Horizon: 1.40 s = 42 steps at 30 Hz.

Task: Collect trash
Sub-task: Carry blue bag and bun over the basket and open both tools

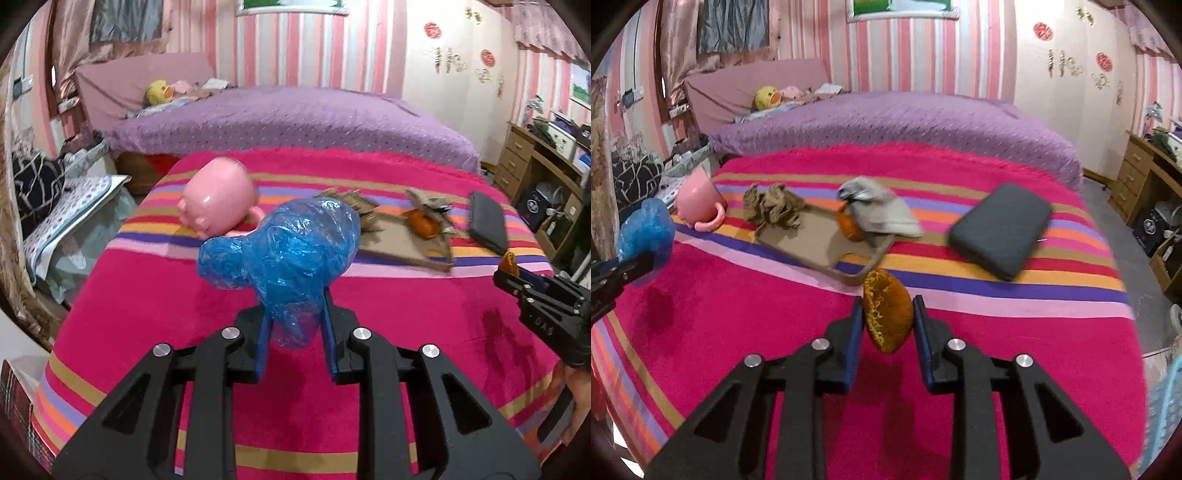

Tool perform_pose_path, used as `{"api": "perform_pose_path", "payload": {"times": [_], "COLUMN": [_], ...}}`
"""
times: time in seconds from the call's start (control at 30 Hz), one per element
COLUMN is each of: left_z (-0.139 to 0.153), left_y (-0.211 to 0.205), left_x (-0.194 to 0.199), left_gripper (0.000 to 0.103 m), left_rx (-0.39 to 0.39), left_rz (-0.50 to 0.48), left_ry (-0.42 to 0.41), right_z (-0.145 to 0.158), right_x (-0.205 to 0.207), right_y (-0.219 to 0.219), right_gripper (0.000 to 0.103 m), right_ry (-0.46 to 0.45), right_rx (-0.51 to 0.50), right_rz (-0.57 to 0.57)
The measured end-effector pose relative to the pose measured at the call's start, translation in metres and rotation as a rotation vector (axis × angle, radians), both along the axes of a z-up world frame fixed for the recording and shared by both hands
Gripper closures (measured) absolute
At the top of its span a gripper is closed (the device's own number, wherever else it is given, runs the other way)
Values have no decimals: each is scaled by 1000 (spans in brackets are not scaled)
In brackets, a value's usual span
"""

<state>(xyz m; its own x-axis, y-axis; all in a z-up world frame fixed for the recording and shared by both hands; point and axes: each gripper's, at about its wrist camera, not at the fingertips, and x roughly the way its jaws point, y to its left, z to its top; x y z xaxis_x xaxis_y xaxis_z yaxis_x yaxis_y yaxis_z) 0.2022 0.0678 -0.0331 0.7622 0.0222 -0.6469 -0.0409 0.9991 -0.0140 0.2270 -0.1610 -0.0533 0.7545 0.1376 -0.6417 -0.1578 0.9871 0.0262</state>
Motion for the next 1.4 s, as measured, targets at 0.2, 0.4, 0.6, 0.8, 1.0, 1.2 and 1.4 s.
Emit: {"api": "perform_pose_path", "payload": {"times": [0.2, 0.4, 0.6, 0.8, 1.0, 1.2, 1.4], "left_z": [21, 30, 28, 16, 9, 13, 15], "left_y": [-39, -76, -112, -144, -174, -221, -282], "left_x": [-14, -25, -34, -39, -38, -40, -44], "left_gripper": [80, 80, 80, 80, 80, 80, 80], "left_rx": [-20, -31, -19, 30, -5, 5, -25], "left_rz": [-66, -129, -176, -200, -233, -278, -351], "left_ry": [-69, -99, -108, -98, -67, -86, -91], "right_z": [26, 39, 37, 38, 36, 36, 35], "right_x": [-37, -70, -78, -86, -98, -108, -121], "right_y": [-51, -106, -140, -173, -216, -258, -308], "right_gripper": [77, 76, 77, 77, 77, 77, 77], "right_ry": [-41, -85, -100, -109, -114, -125, -130], "right_rx": [-7, 27, 33, 3, -1, -27, -42], "right_rz": [-43, -109, -134, -155, -194, -265, -345]}}
